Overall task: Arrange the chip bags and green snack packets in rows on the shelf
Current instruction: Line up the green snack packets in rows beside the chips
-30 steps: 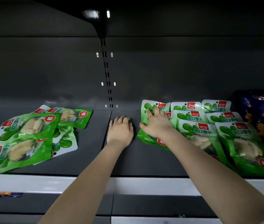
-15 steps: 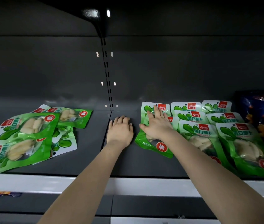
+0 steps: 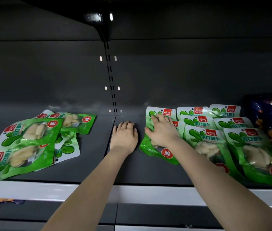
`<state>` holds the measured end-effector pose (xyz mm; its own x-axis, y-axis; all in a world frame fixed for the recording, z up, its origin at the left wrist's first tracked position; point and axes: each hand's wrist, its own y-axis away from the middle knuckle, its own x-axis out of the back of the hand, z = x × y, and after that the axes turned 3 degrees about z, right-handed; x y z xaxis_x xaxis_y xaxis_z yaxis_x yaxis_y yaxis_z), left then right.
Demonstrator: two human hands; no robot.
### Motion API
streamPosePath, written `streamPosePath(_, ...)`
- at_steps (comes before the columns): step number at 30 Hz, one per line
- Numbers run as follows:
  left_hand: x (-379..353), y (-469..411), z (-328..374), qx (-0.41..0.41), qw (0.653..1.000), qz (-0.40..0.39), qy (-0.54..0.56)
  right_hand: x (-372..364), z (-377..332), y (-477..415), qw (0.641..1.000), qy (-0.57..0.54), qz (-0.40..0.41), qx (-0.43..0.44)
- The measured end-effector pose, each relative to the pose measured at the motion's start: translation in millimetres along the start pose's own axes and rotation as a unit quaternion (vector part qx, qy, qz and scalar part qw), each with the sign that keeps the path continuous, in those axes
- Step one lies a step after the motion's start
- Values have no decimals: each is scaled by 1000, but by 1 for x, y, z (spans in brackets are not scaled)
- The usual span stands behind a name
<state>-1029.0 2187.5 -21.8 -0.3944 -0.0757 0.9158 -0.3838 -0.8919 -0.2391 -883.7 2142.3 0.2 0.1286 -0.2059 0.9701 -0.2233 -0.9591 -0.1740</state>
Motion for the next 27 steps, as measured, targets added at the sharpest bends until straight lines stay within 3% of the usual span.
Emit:
streamPosePath(4, 0, 0, -1, 0, 1000, 2, -3, 0, 1, 5, 996, -21, 63, 53)
streamPosePath(13, -2, -2, -3, -4, 1000, 0, -2, 5, 2, -5, 989, 36, -88, 116)
streamPosePath(20, -1, -1, -1, -4, 1000, -16, -3, 4, 4, -10, 990, -6, -102, 94)
streamPosePath(24, 6, 0, 1, -9, 1000, -26, -3, 10, 2, -15, 984, -42, -151, 79)
streamPosePath(27, 15, 4, -2, -31, 998, -46, -39, 13, -11, -21, 987, -4, -136, 90)
